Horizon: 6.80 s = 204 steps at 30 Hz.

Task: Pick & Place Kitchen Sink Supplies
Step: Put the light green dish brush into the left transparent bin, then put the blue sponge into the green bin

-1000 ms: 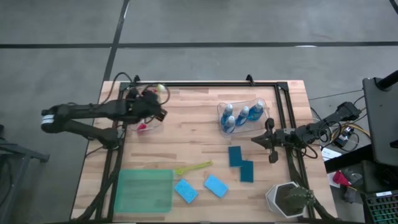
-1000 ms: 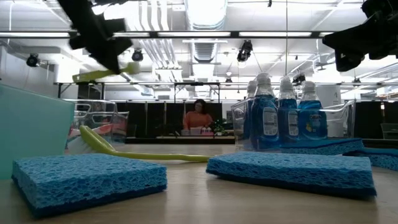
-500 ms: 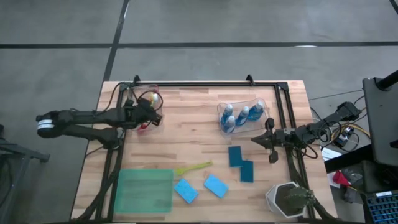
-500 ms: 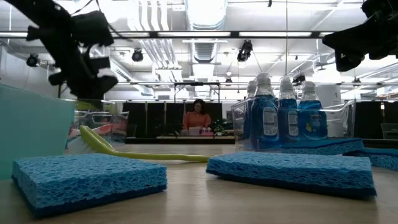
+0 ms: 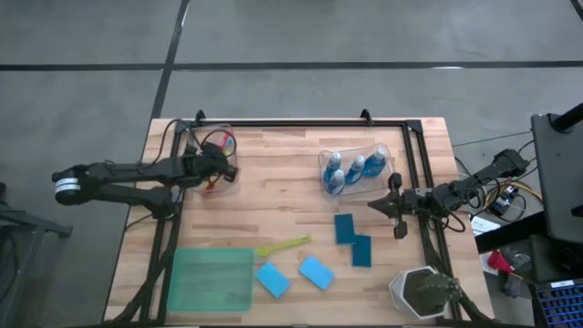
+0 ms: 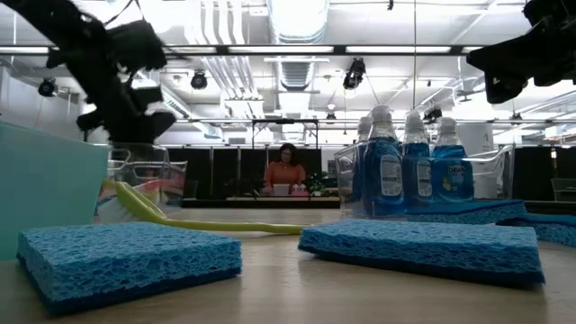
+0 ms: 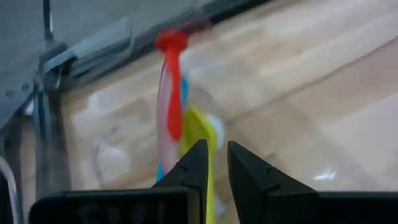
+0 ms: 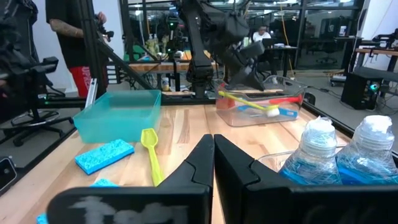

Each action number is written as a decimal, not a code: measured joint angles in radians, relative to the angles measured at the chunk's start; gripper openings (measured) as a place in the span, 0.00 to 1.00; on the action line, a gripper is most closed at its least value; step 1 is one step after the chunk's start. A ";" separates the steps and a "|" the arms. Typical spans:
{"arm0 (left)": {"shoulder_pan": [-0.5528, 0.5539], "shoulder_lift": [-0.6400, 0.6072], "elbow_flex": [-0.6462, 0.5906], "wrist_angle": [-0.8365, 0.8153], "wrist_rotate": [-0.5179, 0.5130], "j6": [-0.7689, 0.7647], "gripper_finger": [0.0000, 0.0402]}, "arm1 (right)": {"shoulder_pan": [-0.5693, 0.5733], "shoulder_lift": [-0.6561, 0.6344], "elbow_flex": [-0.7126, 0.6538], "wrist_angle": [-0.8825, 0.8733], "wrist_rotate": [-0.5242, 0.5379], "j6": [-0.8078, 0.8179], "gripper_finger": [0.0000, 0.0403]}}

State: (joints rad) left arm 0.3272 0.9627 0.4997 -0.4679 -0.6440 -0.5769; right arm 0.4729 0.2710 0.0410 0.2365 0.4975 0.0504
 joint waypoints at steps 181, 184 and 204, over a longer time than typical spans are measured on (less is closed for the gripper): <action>-0.472 0.195 0.125 0.567 0.721 0.288 0.23 | 0.000 0.001 0.000 0.000 0.000 0.000 0.02; -0.511 0.284 0.192 0.490 0.722 0.288 0.31 | 0.000 0.001 0.000 0.000 0.000 0.001 0.02; -0.626 0.715 0.615 0.063 0.863 0.451 0.46 | 0.000 0.001 0.000 0.000 0.000 -0.001 0.02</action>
State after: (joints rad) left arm -0.2985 1.6774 1.1143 -0.4044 0.2192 -0.1261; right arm 0.4729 0.2718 0.0410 0.2364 0.4973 0.0495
